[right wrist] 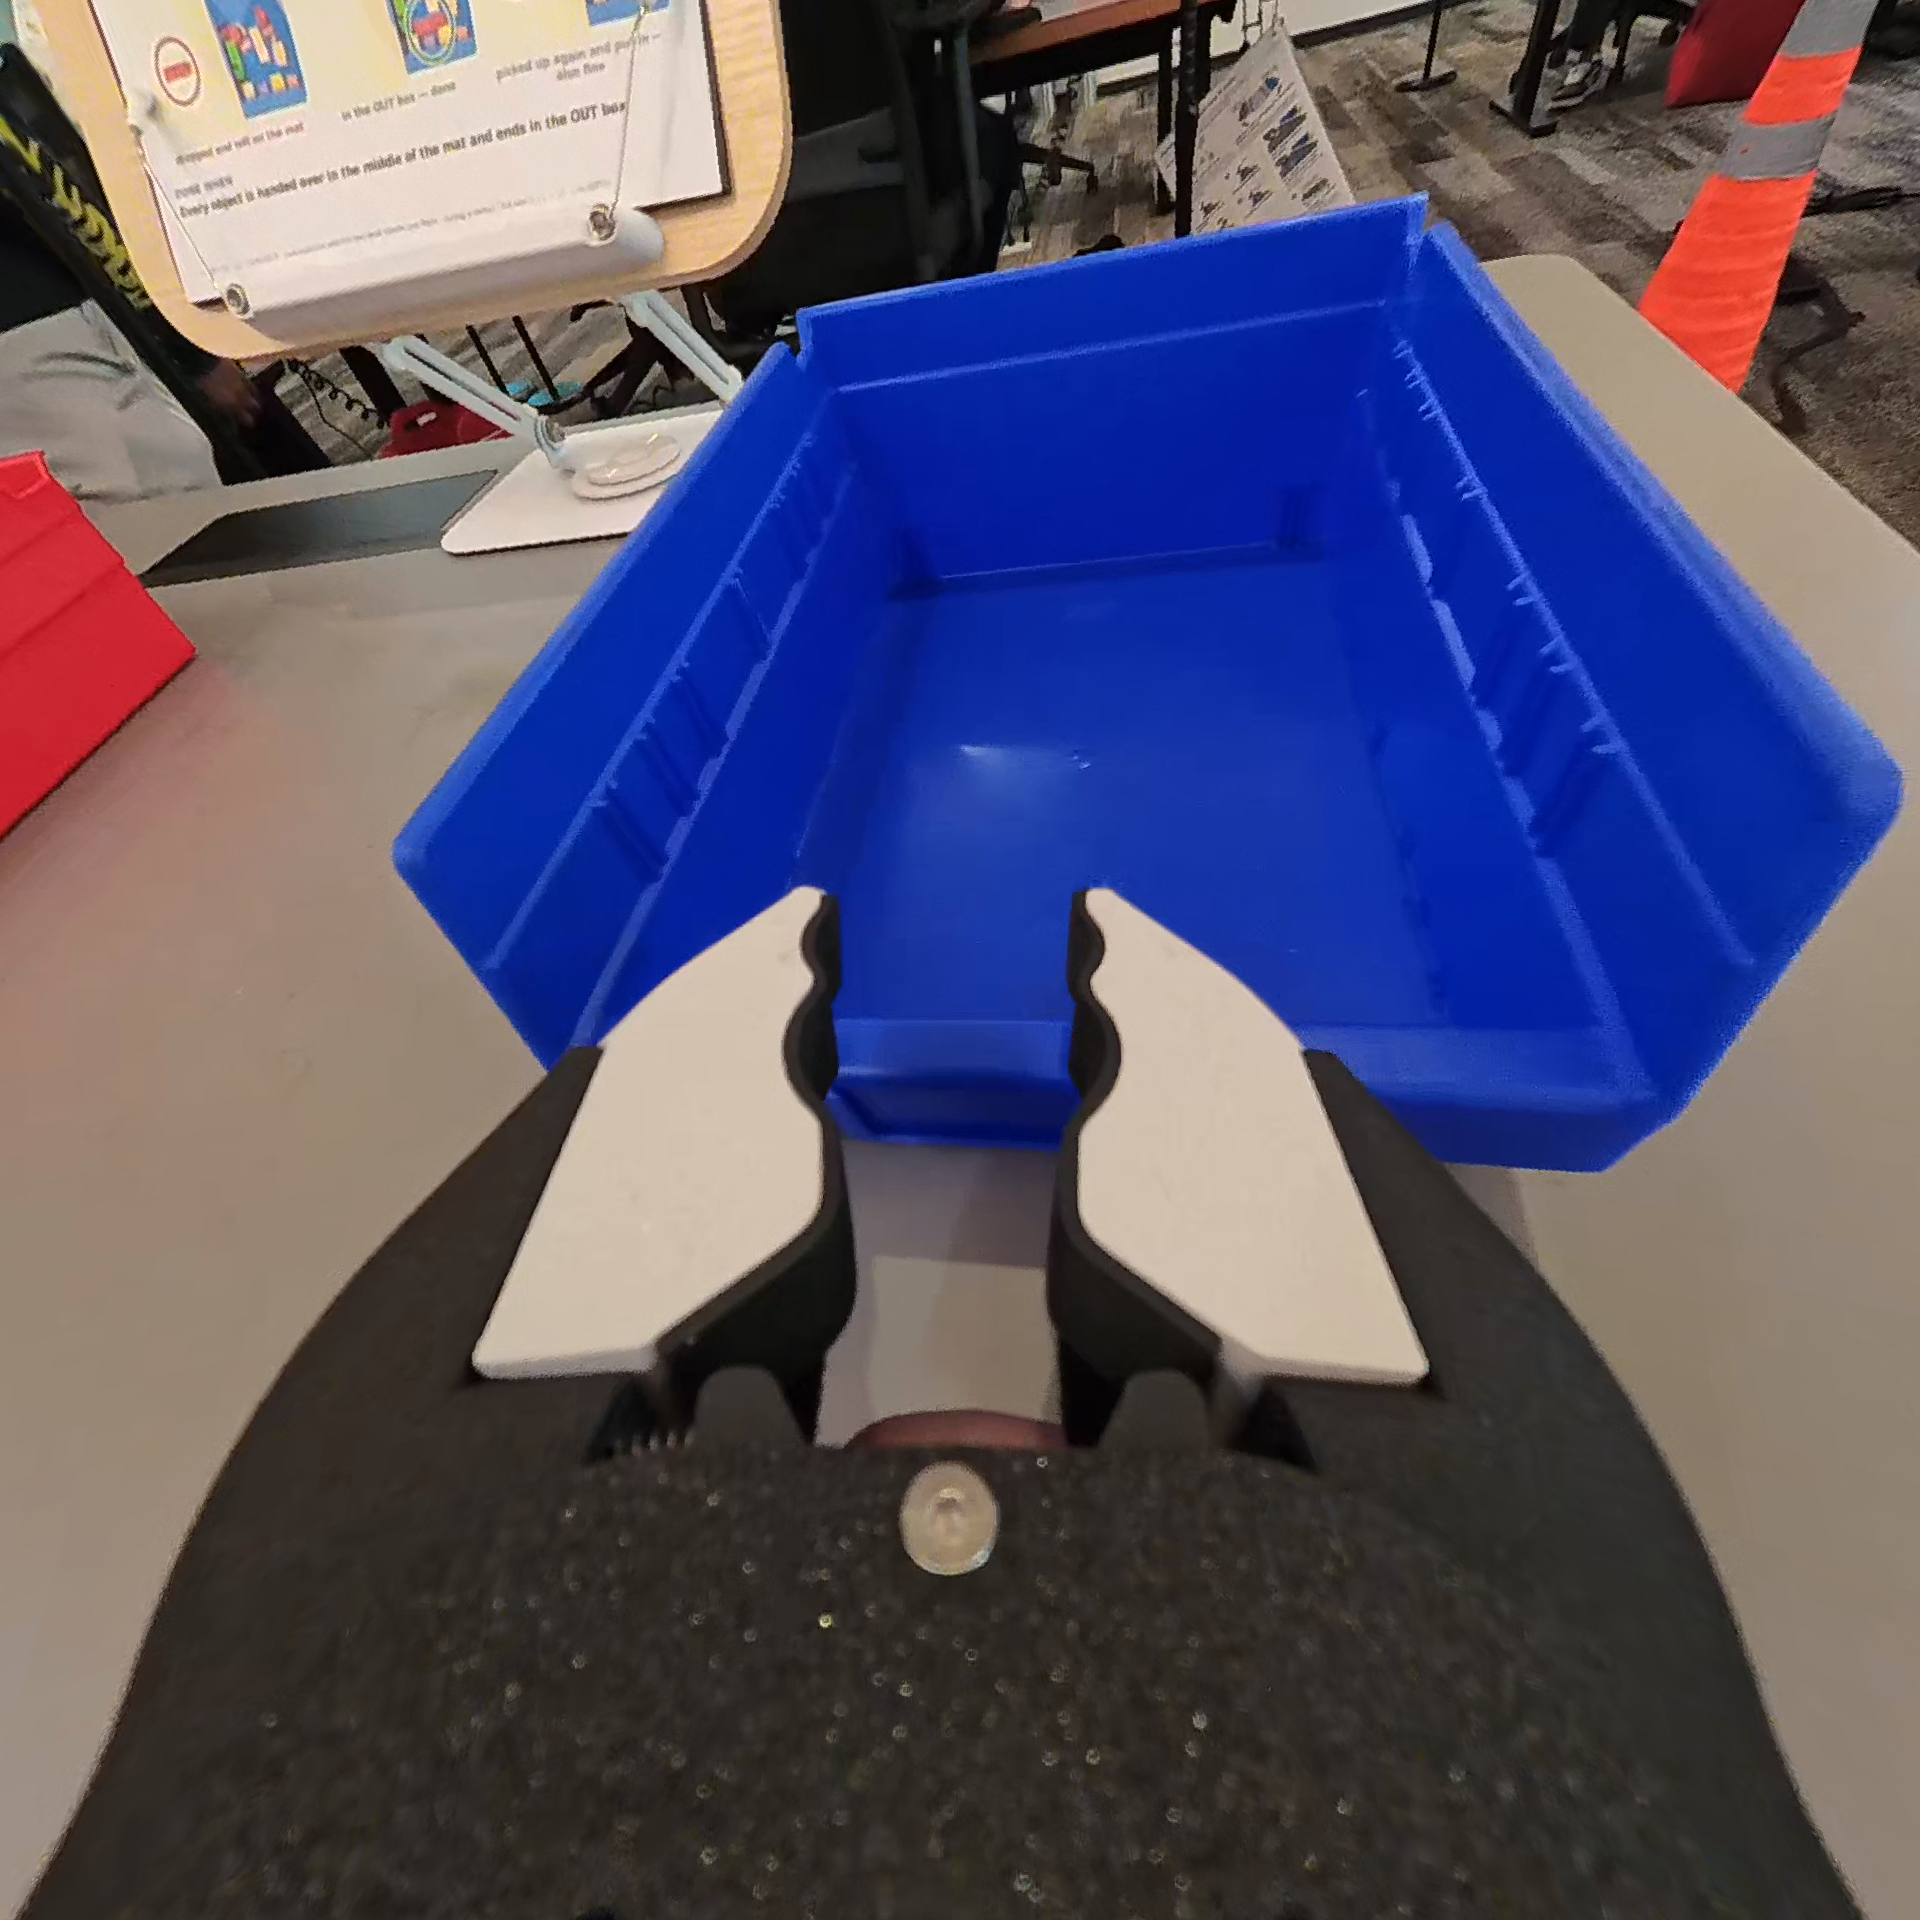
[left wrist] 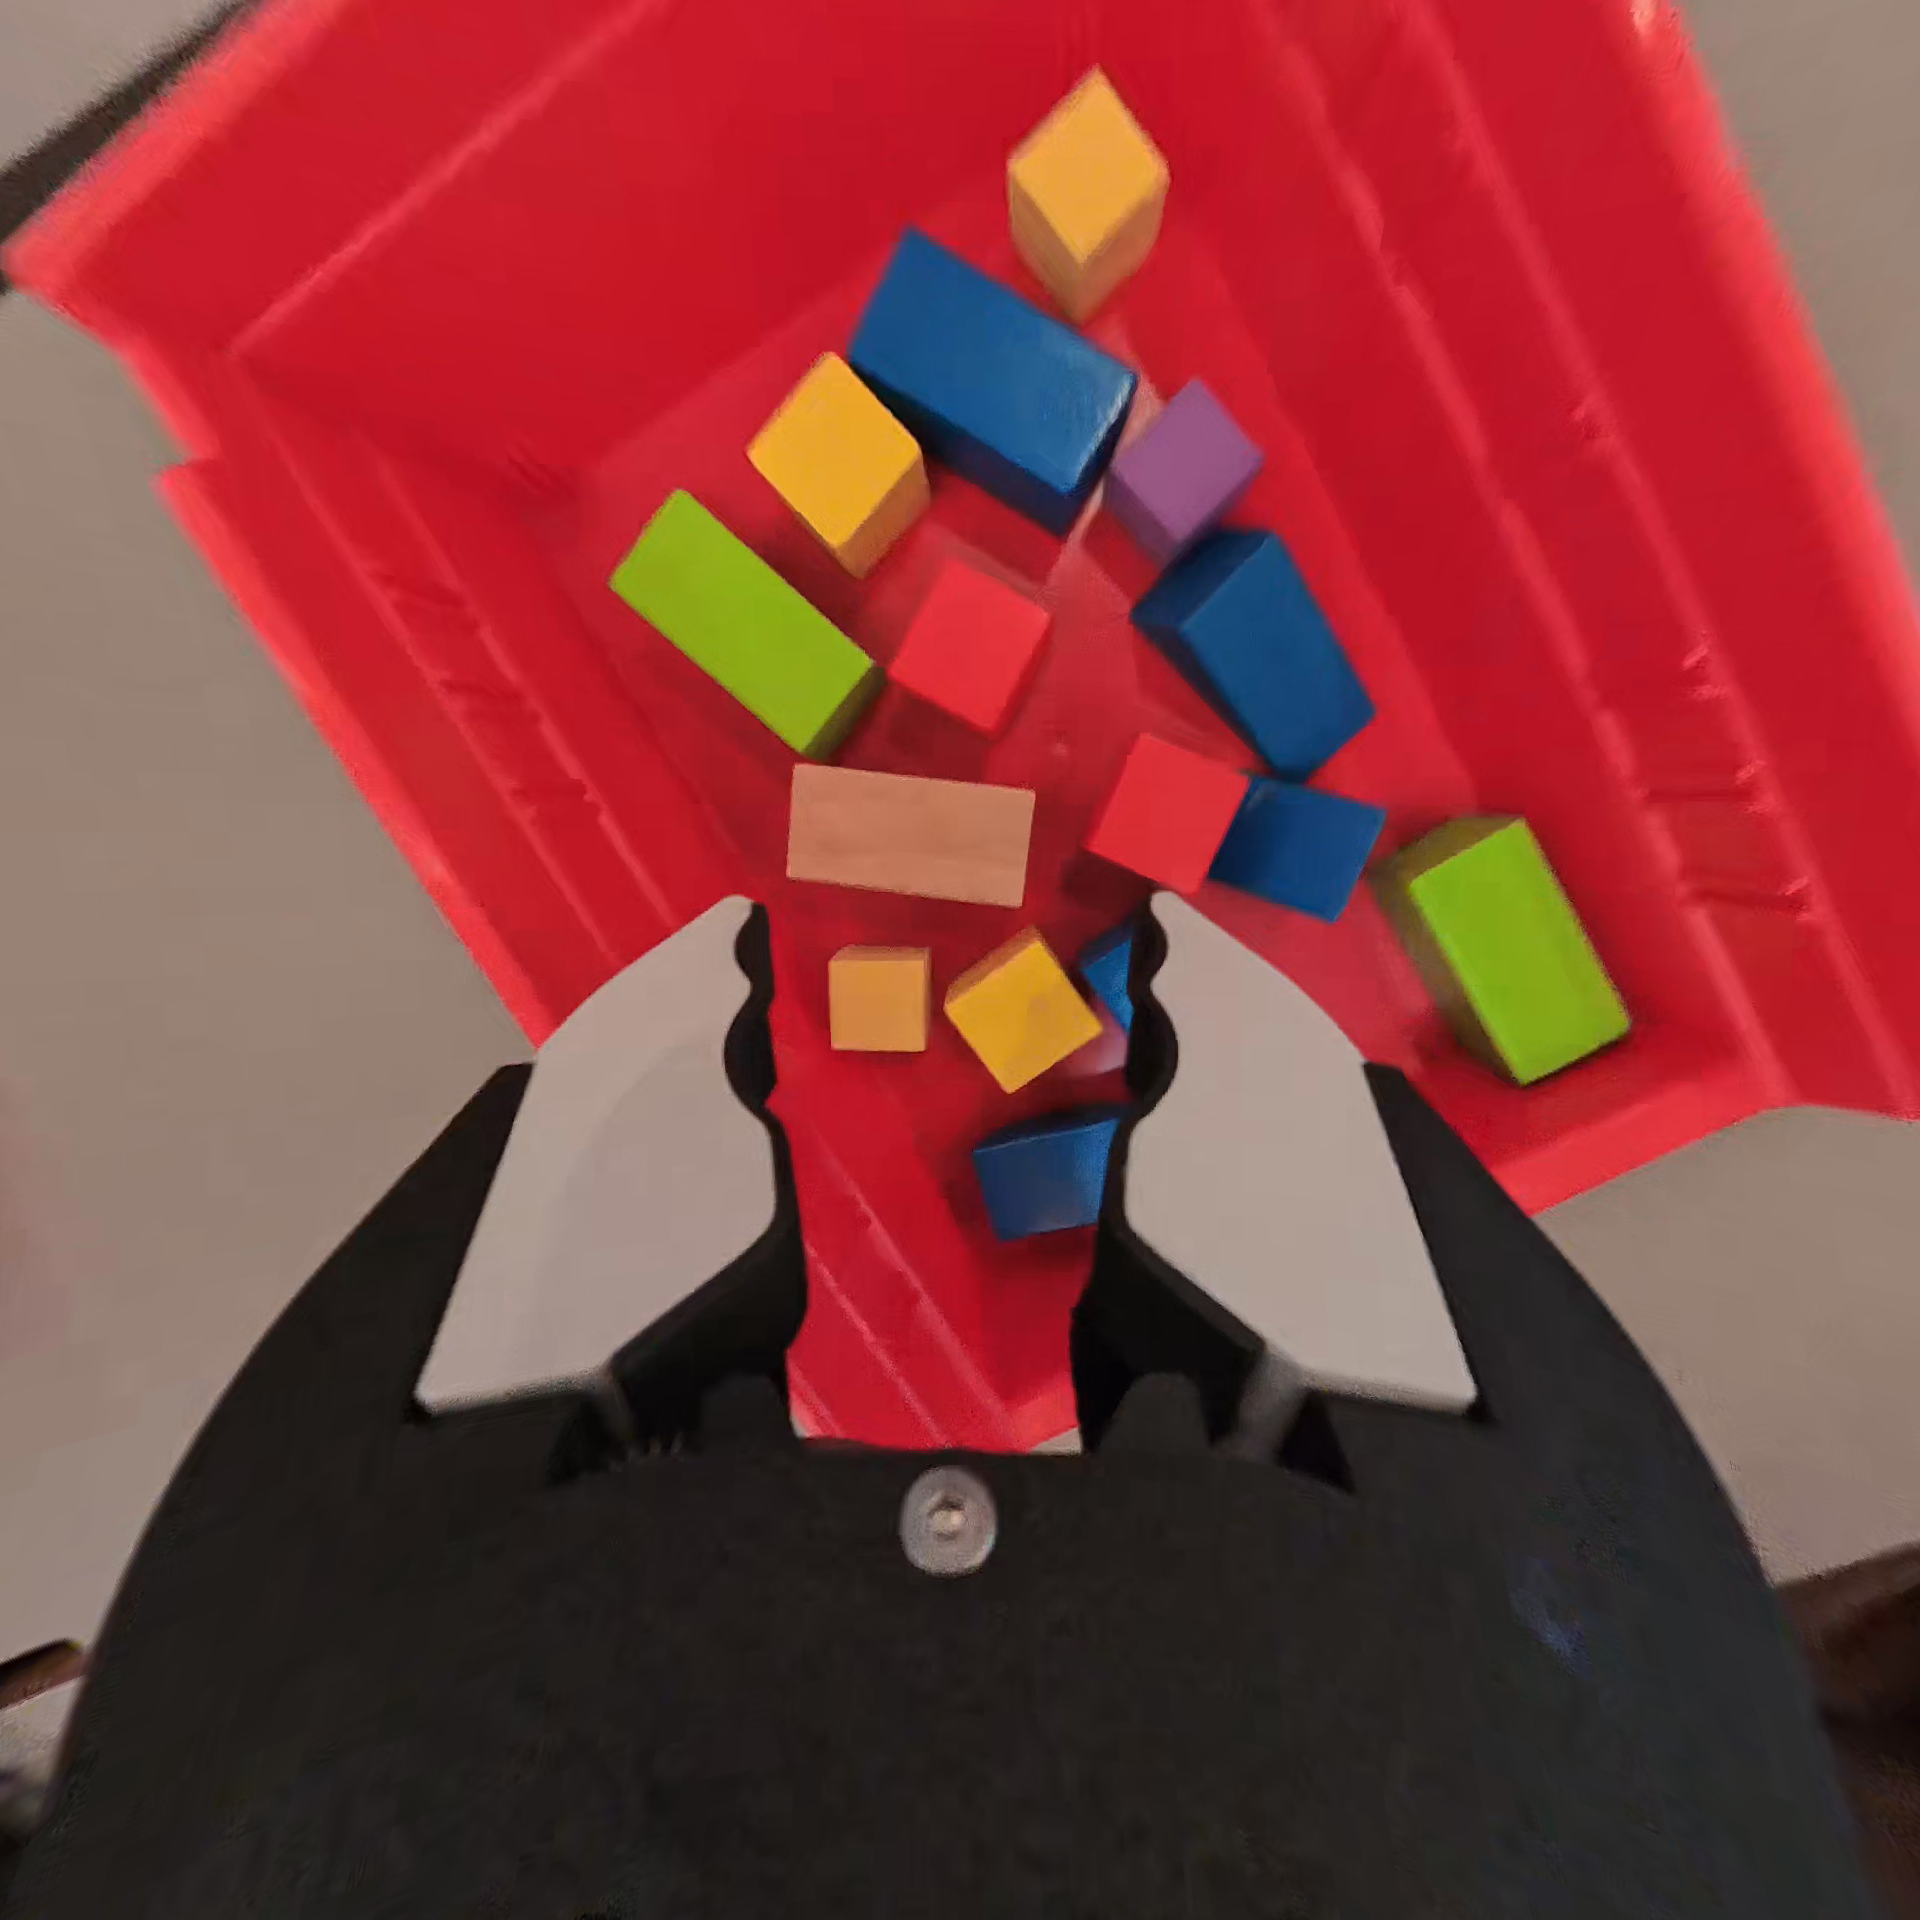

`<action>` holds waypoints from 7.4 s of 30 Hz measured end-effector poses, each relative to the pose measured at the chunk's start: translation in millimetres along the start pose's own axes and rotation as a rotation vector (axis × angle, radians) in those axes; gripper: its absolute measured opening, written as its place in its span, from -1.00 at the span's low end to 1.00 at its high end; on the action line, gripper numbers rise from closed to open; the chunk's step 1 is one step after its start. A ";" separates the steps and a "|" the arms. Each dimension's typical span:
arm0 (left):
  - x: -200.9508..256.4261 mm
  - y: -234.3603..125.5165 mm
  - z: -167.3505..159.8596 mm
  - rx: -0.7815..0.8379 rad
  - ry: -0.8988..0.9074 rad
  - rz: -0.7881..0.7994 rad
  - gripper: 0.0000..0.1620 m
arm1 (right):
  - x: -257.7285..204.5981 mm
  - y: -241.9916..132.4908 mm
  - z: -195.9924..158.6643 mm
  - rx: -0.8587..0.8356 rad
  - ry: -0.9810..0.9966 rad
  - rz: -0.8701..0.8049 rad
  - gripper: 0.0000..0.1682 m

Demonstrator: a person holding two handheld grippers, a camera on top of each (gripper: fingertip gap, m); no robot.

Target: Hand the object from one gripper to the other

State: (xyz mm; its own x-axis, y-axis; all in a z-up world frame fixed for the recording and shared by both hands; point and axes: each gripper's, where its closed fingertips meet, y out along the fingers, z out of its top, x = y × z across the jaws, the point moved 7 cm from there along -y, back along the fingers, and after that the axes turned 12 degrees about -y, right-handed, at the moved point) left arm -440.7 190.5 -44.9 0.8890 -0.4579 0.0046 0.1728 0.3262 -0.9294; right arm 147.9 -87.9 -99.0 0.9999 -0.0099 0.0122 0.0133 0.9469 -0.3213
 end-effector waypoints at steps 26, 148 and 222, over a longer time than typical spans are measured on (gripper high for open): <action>2.4 24.6 29.2 -0.073 0.010 -0.232 -0.17 | -15.2 2.3 4.2 -0.001 -0.111 0.039 -0.53; 21.1 52.4 37.0 -0.128 0.354 0.029 -0.33 | -186.2 -29.4 5.1 0.153 -0.204 0.818 -0.51; 229.1 -18.8 -208.1 0.351 -0.298 -1.106 -0.30 | -25.2 95.9 35.6 -0.984 -0.521 0.519 -0.57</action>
State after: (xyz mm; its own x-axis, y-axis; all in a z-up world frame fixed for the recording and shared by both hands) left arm -328.5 -92.7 -103.2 0.2415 -0.4380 0.8659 0.9704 0.1054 -0.2174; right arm 123.6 14.5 -96.4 0.7684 0.6394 -0.0258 -0.1589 0.1516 -0.9756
